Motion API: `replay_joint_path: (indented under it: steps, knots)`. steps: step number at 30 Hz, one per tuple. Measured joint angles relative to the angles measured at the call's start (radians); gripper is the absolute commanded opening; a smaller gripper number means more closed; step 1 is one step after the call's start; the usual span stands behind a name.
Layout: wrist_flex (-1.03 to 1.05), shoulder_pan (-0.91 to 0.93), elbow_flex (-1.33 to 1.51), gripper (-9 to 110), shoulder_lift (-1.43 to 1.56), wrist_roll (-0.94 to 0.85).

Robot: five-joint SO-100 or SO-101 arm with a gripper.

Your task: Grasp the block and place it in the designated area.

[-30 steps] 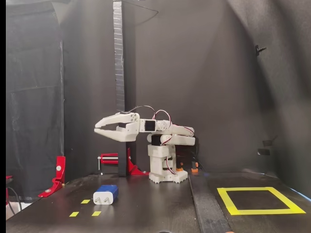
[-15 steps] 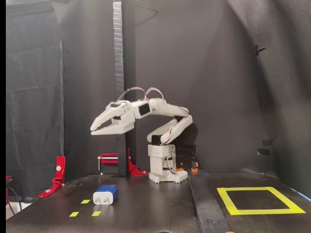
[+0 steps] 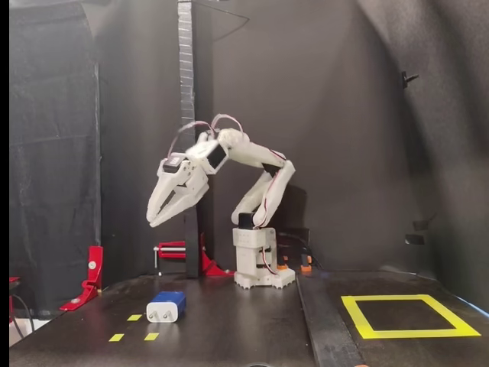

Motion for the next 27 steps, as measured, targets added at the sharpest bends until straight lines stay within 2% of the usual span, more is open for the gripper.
replay_joint_path:
  steps: [10, 27]
  knots:
    - [0.301, 0.02, -0.179, 0, -0.172, -0.005]
    - [0.44, 0.044, -0.333, 0, -0.483, -0.058]
